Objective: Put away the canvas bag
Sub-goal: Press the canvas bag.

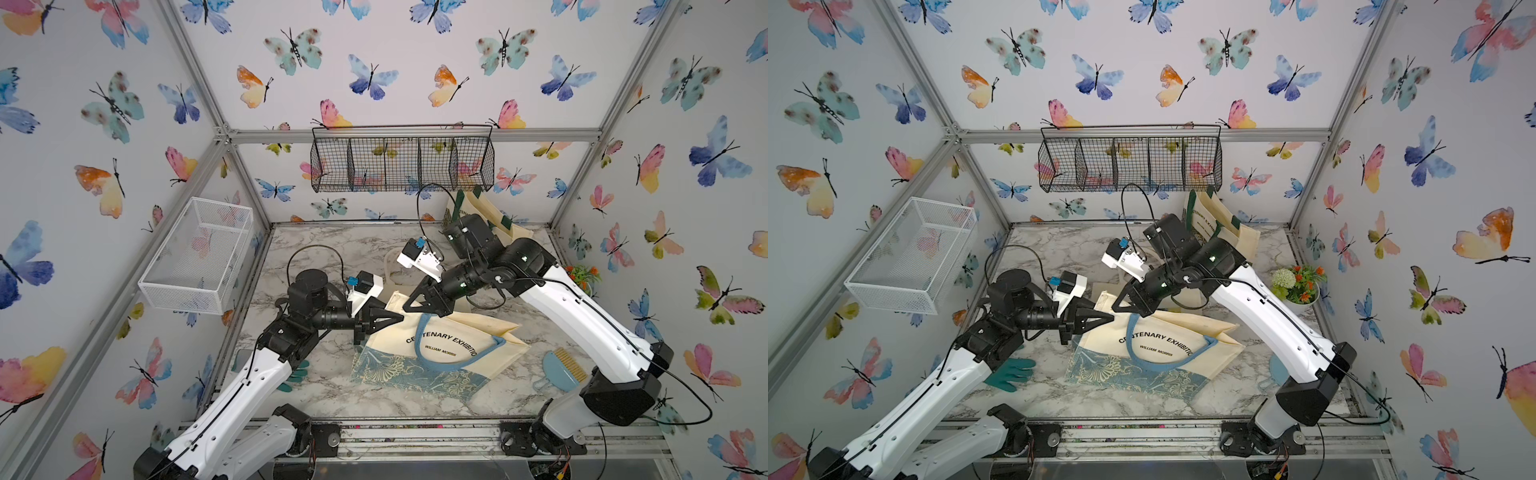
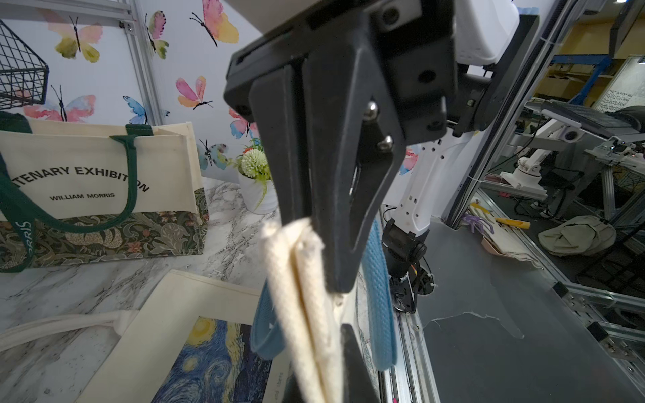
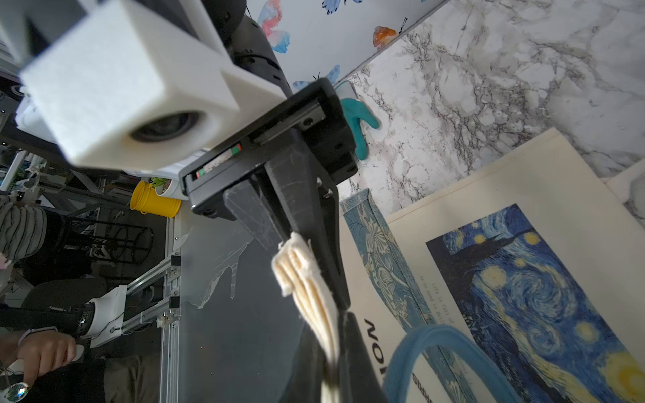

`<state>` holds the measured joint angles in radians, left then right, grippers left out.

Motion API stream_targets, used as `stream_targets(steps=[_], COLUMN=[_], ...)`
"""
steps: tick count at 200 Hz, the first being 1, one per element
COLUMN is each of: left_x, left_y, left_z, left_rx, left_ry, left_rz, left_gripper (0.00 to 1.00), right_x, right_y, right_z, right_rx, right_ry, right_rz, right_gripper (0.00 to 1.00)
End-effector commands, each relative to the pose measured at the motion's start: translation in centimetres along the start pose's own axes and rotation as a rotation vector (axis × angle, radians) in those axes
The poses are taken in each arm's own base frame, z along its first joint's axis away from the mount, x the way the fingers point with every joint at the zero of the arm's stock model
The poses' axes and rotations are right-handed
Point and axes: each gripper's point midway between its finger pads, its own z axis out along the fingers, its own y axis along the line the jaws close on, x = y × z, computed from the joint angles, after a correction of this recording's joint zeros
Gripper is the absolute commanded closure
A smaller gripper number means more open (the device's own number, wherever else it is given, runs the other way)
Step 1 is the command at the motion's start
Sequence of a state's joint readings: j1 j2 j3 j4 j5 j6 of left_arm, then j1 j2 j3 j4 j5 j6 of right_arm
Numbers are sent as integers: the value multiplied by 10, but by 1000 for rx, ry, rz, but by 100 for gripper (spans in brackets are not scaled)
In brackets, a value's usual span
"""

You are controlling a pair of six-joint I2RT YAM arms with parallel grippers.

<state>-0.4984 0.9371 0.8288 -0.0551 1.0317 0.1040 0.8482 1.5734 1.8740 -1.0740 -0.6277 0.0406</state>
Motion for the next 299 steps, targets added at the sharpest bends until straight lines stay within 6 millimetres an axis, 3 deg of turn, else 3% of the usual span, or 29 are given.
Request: stream_targets(steps=[1,26,75,130,173,188,215,238,271,299], left_x=[37,30,21,18,15,14,12,12,14,20], left_y=[-18,-21,-18,-17,-16,-15,-15,-15,-17,-16], left_z=[2,2,2,2,3,3,3,3,3,2], left_rx=[92,106,102,95,89,87,84,87,99,84], left_ry=[95,71,71,70,67,66,66,65,58,56], left_rz=[-115,-104,-110,-110,-107,-106,-106,-107,-113,-118], left_gripper=[100,100,100,100,100,100,100,100,60,50], right_x=[-47,-36,-10,24,46,49,53,55,22,-14], right_y=[0,19,26,25,12,11,10,9,7,3], right_z=[-30,-19,1,24,41,44,47,50,28,-5], right_rx=[63,-92,-216,-204,-110,-94,-86,-86,22,166], right_ry=[-190,-159,-88,12,119,138,160,181,58,-44], right_rz=[-96,-121,-106,-92,-94,-96,-96,-98,-133,-150], right_gripper=[95,83,82,82,81,82,99,99,99,99])
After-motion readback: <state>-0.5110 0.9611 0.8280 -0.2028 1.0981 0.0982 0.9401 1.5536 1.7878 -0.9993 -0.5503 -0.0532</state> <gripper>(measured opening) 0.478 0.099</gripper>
